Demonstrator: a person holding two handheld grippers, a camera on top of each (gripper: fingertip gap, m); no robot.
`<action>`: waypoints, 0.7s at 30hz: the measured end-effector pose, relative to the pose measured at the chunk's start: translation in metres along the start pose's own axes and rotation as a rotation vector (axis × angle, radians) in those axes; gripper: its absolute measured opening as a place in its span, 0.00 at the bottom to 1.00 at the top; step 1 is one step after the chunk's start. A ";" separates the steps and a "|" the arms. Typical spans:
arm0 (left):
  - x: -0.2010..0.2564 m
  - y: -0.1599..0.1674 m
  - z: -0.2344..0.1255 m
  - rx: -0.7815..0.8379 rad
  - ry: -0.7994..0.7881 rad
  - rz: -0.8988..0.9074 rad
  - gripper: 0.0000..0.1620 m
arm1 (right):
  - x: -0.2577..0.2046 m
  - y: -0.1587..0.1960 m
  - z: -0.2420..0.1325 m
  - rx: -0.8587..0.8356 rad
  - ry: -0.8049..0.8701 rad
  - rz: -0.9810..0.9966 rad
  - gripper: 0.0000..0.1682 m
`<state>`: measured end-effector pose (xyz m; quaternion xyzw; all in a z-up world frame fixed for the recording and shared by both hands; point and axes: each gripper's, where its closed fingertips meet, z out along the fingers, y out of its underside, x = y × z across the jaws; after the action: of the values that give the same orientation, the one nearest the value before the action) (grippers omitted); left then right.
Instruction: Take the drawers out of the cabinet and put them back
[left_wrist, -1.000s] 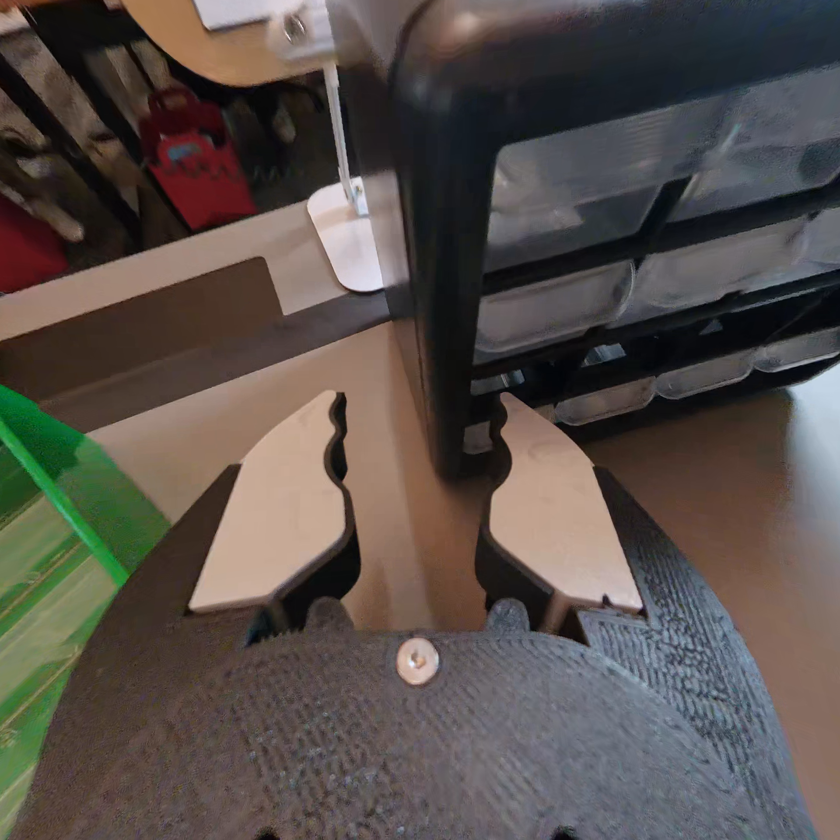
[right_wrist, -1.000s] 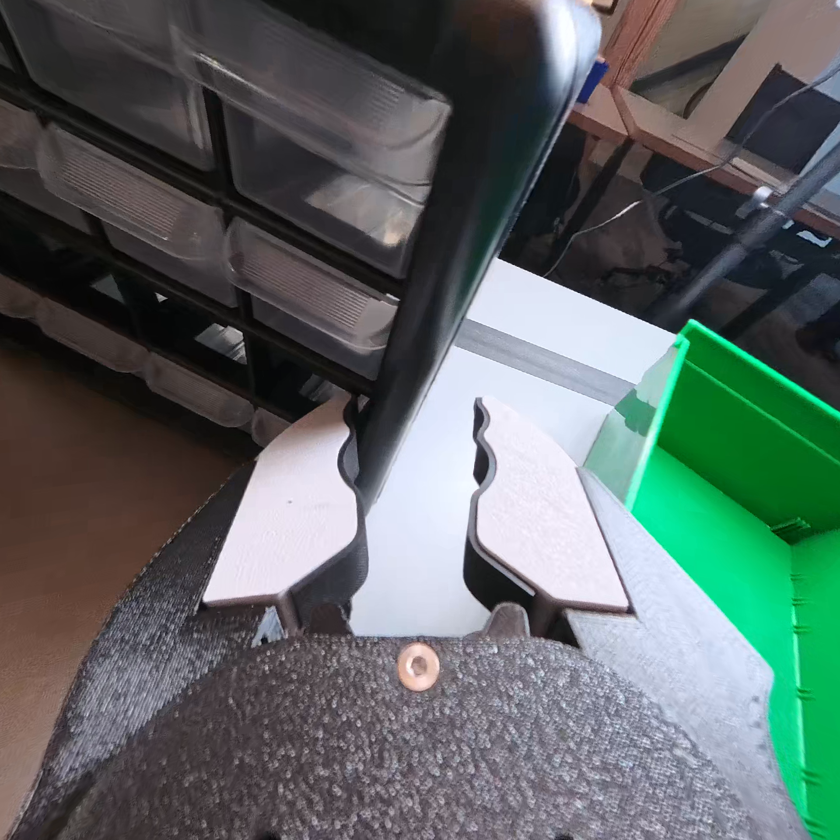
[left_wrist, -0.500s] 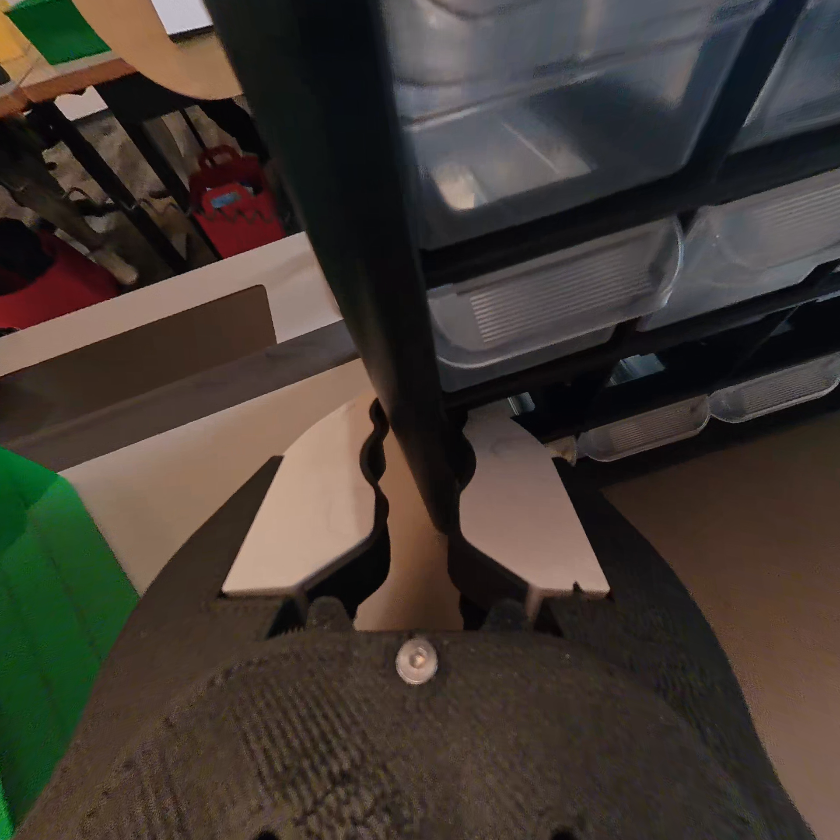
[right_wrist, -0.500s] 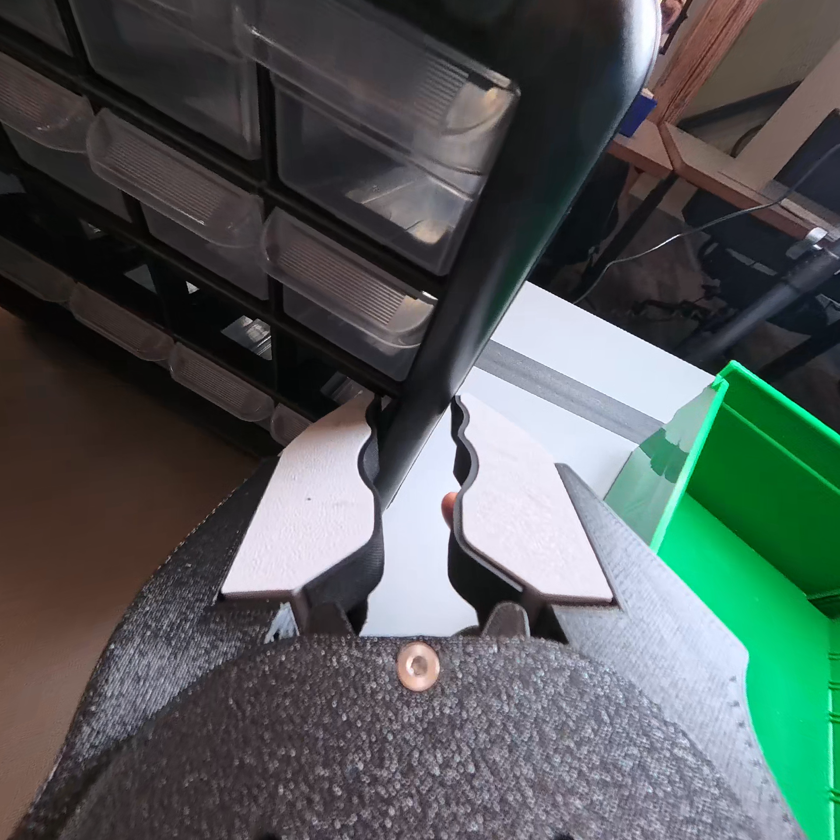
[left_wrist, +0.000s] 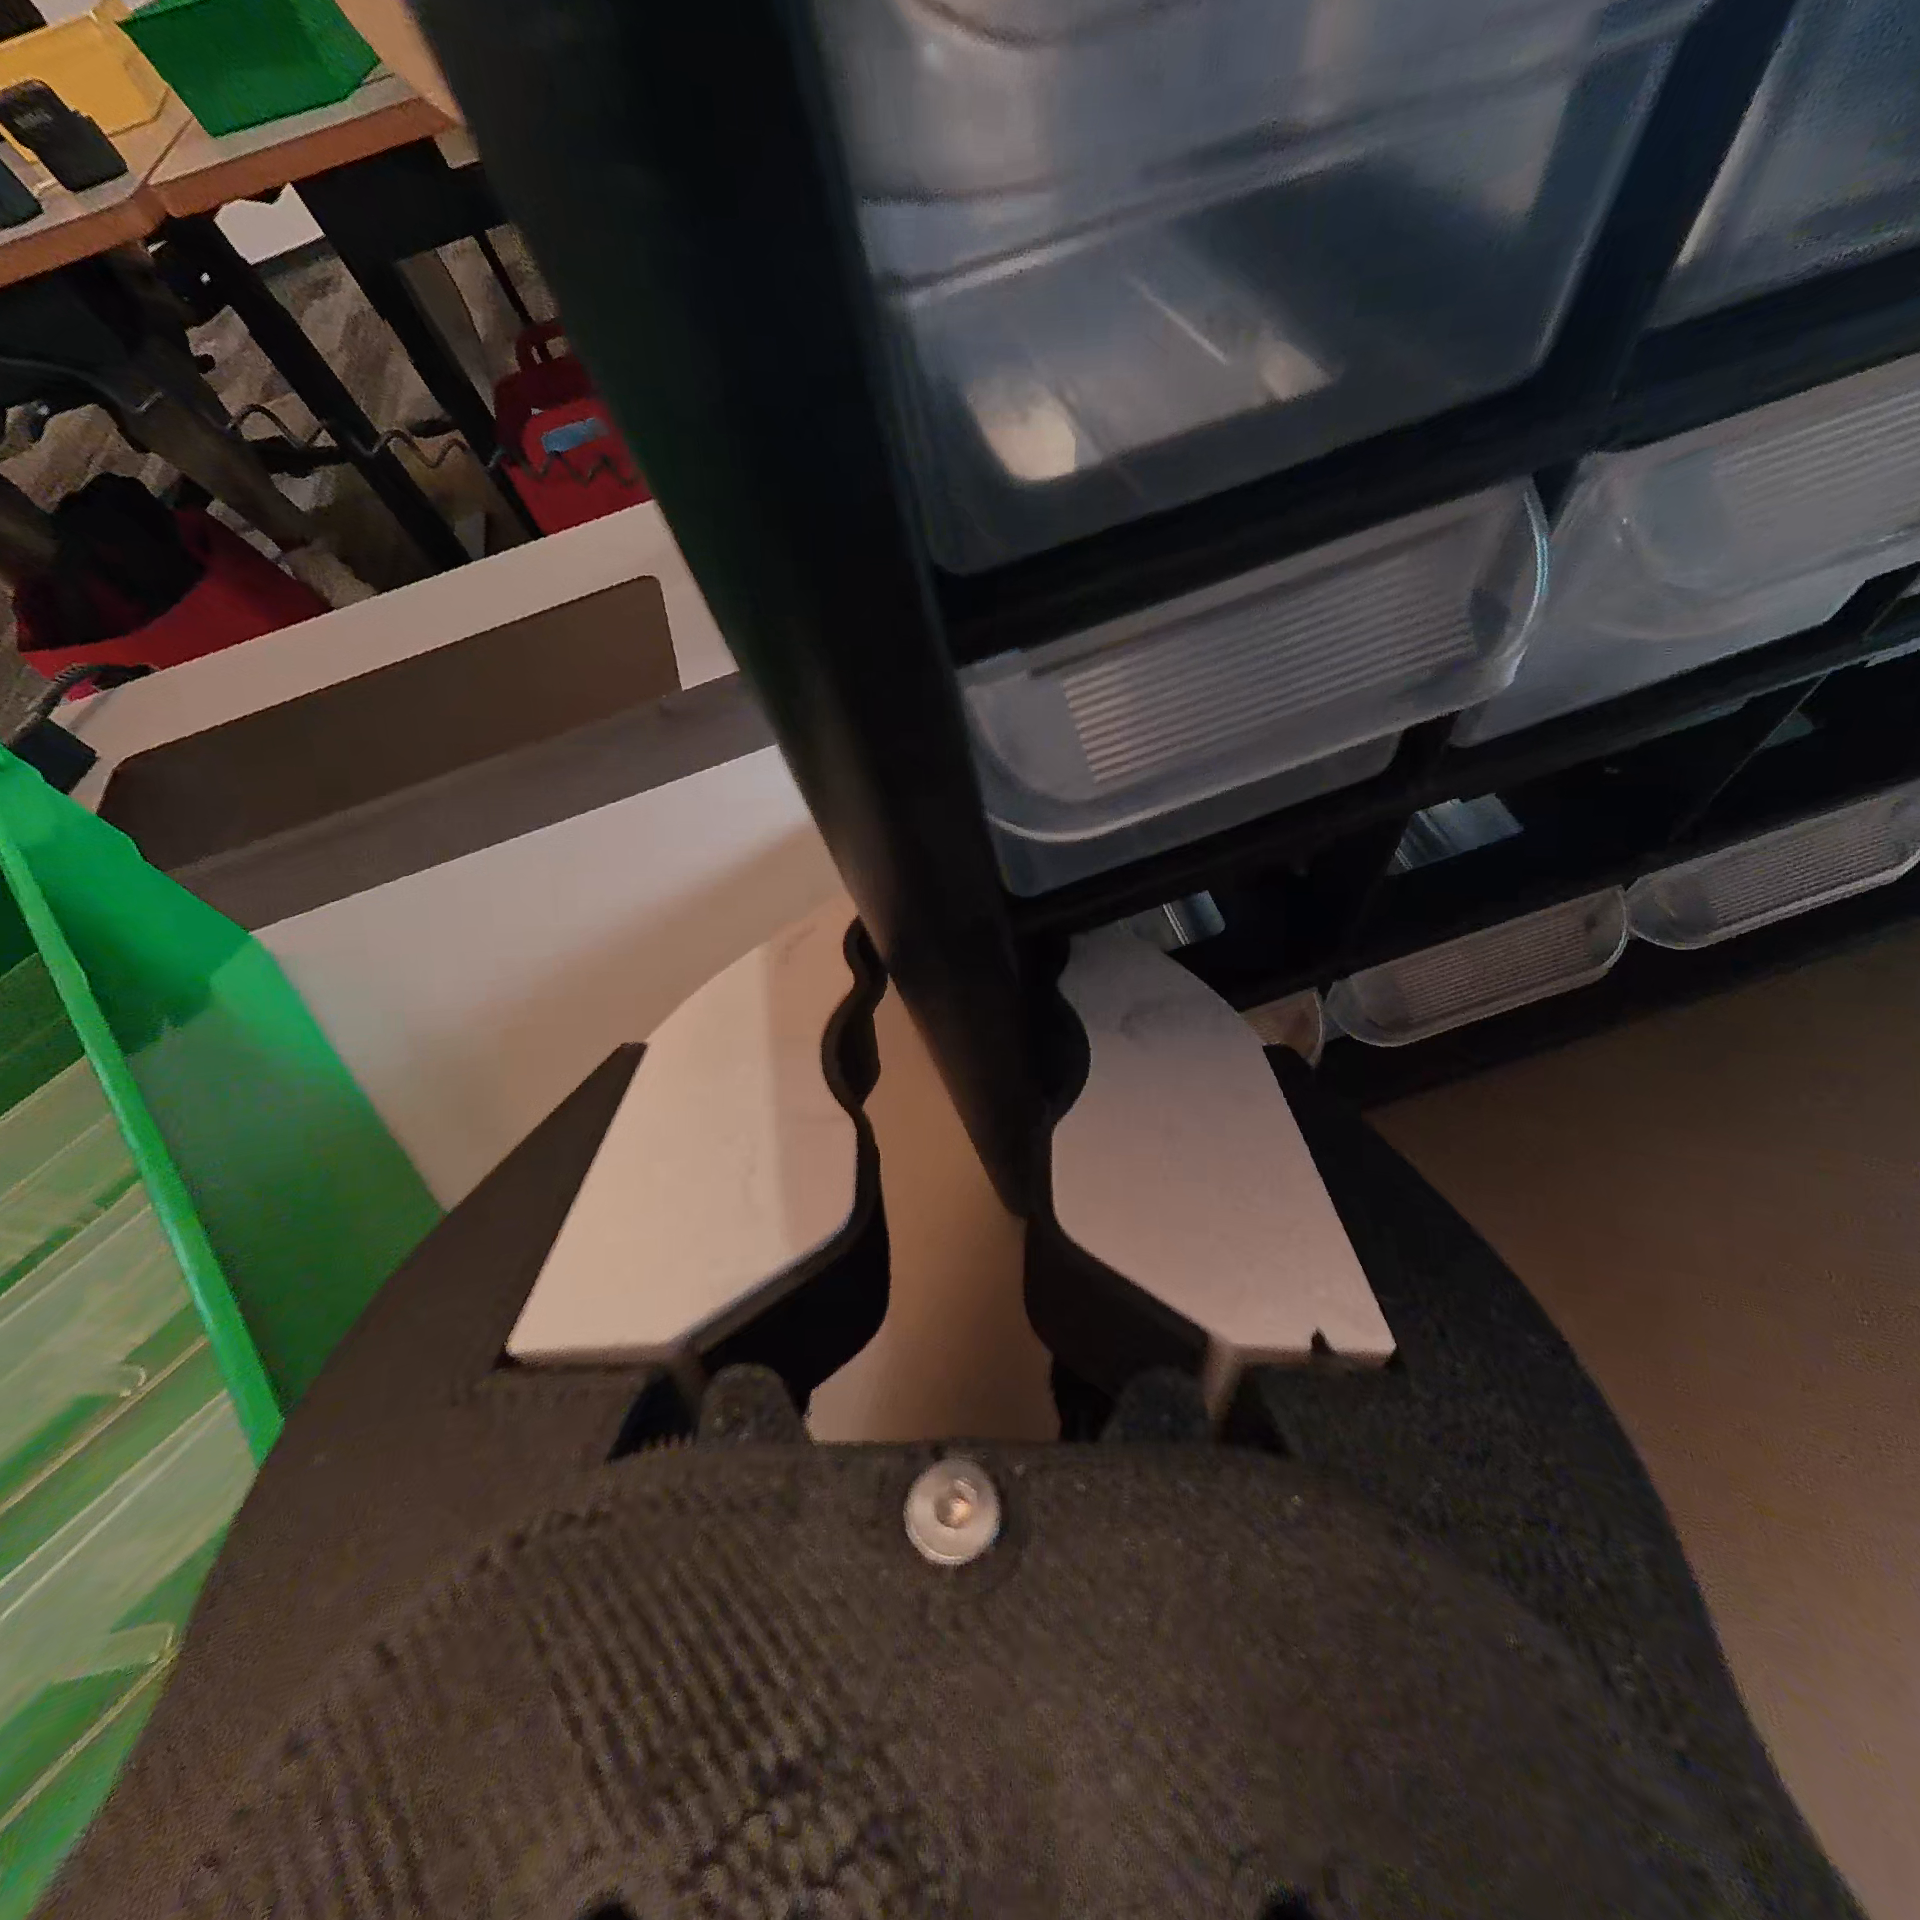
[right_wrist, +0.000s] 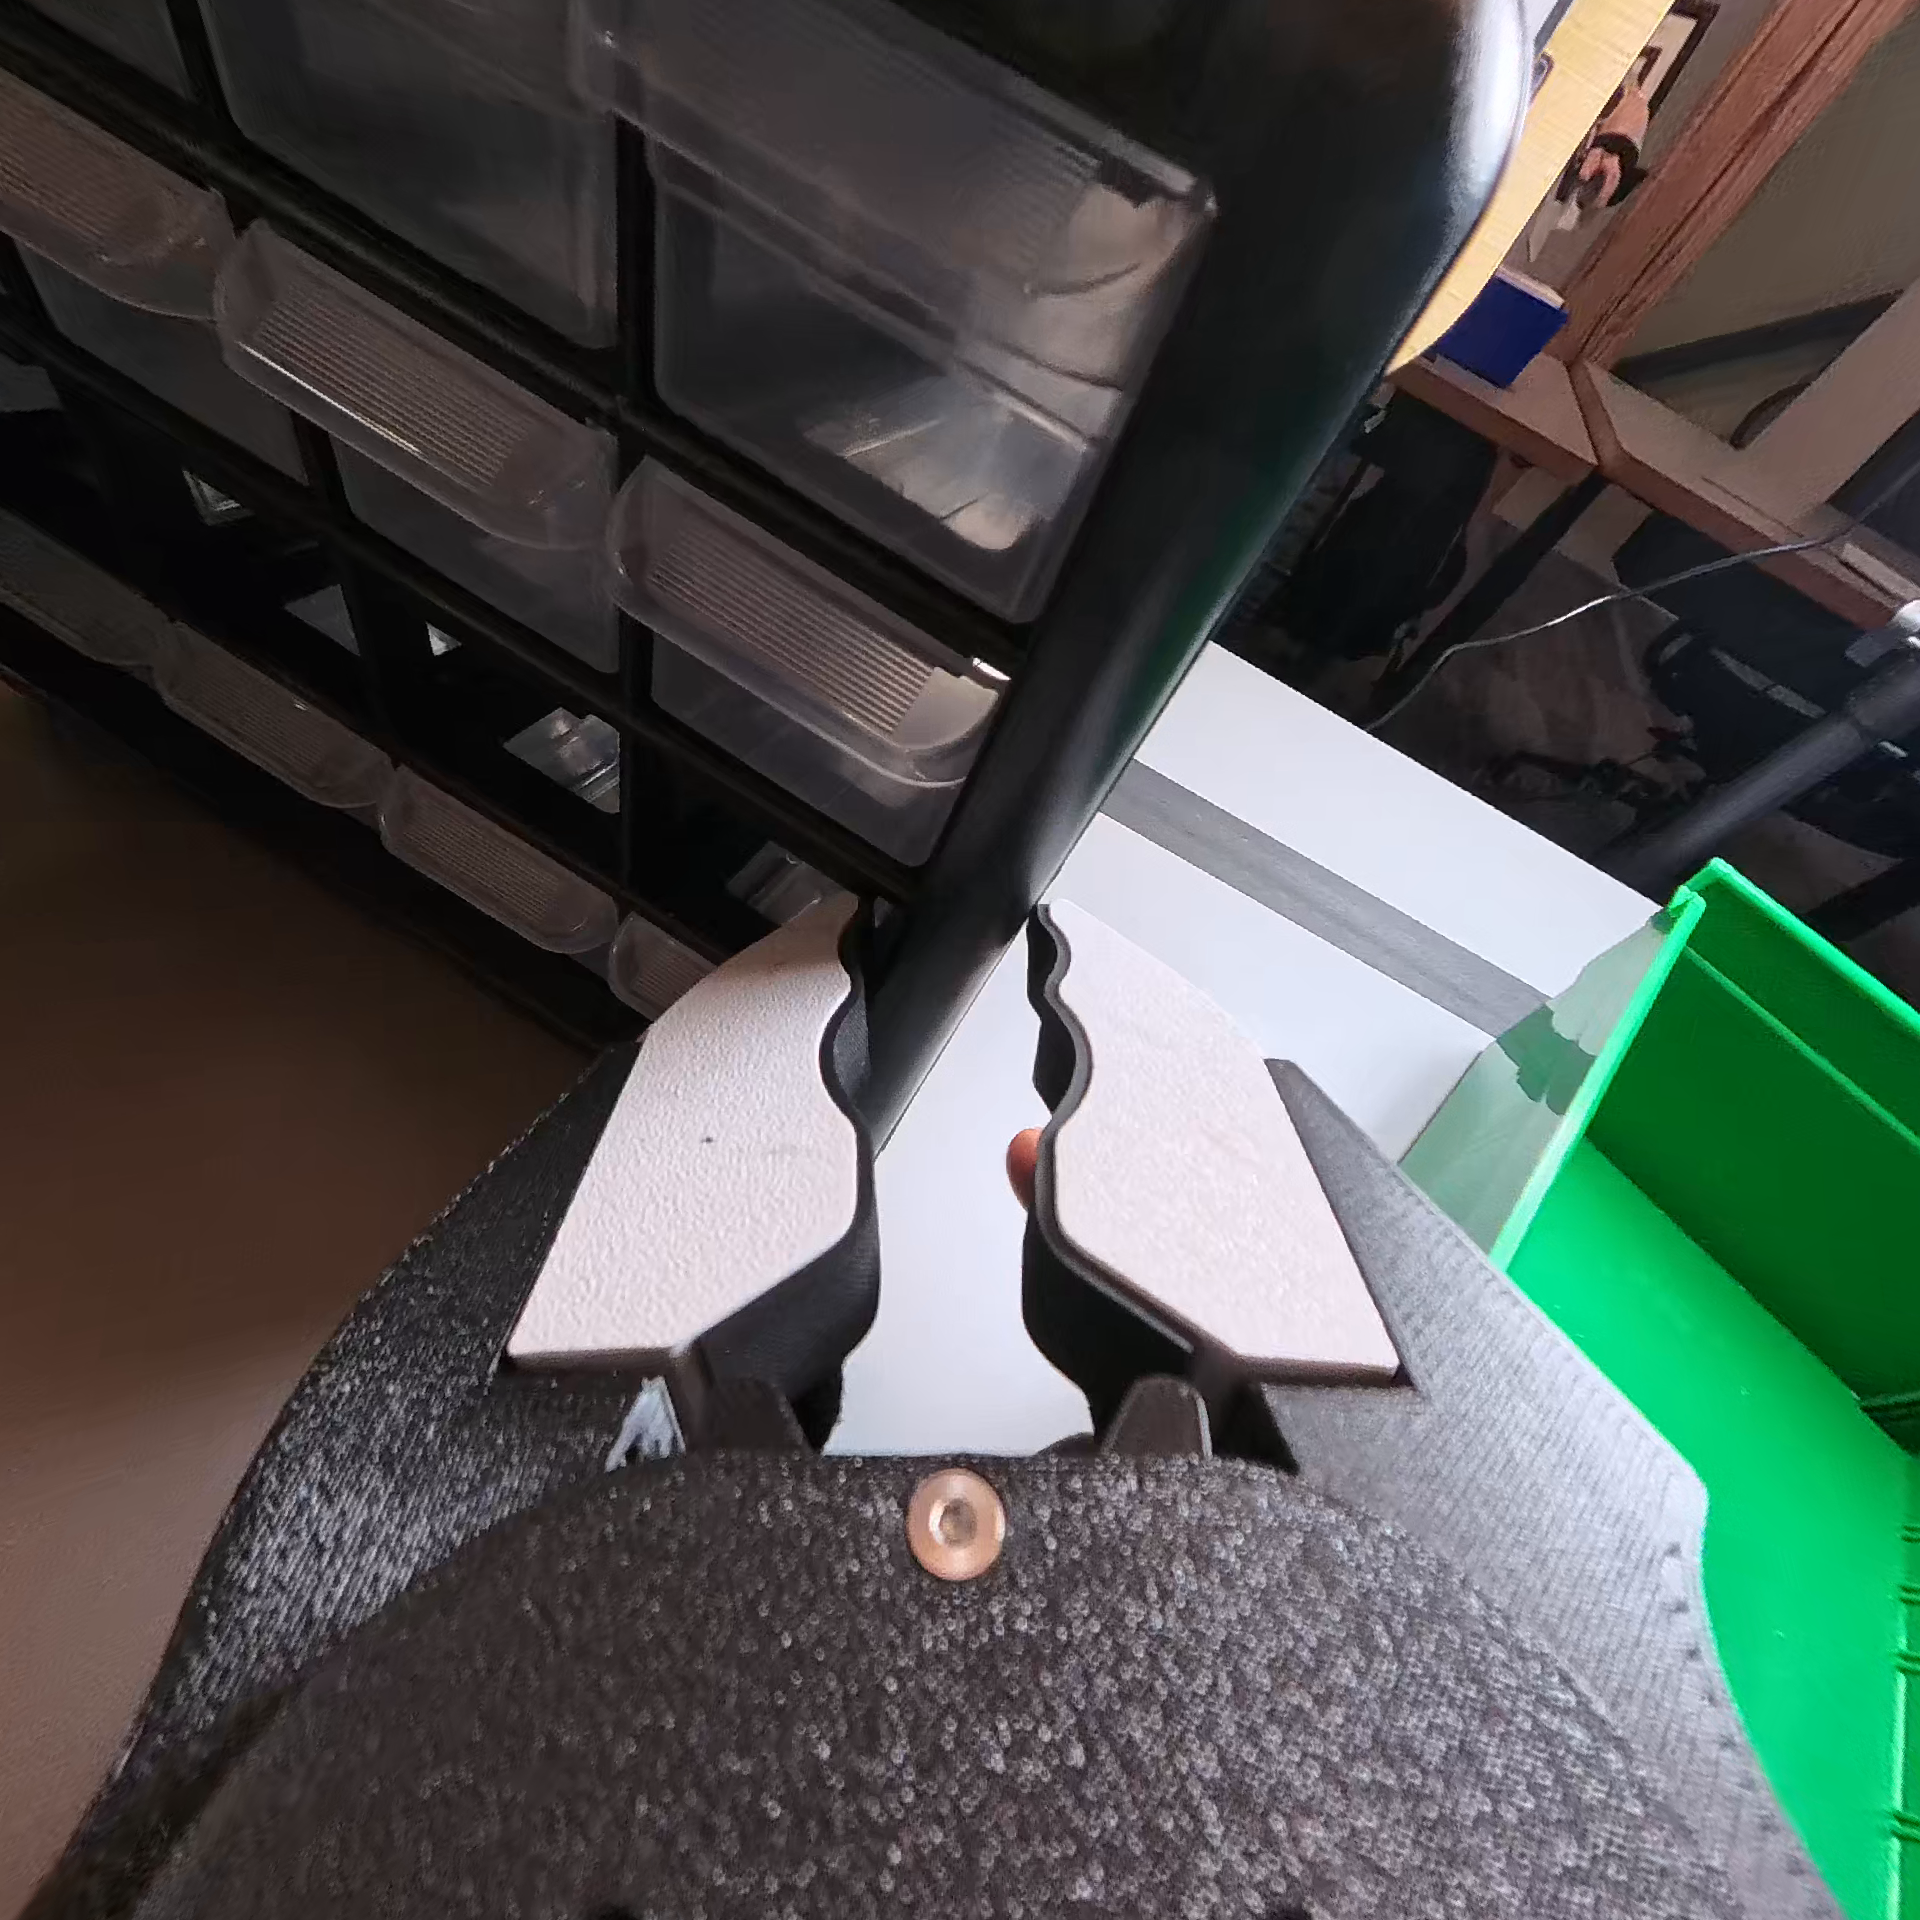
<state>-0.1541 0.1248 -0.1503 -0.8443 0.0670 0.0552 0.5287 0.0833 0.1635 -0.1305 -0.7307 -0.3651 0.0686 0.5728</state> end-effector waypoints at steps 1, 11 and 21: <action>0.000 0.000 0.000 0.000 0.006 -0.001 0.17 | 0.000 0.000 0.000 0.001 -0.001 -0.004 0.17; 0.006 -0.022 -0.072 0.132 0.122 -0.001 0.27 | 0.021 -0.087 -0.060 0.230 -0.296 0.140 0.14; -0.116 -0.008 -0.157 0.121 0.036 0.034 0.22 | 0.043 -0.132 -0.027 0.160 -0.290 0.031 0.00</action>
<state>-0.2638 -0.0073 -0.0559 -0.8103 0.0939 0.0449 0.5767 0.0684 0.1788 0.0095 -0.6708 -0.4259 0.2111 0.5693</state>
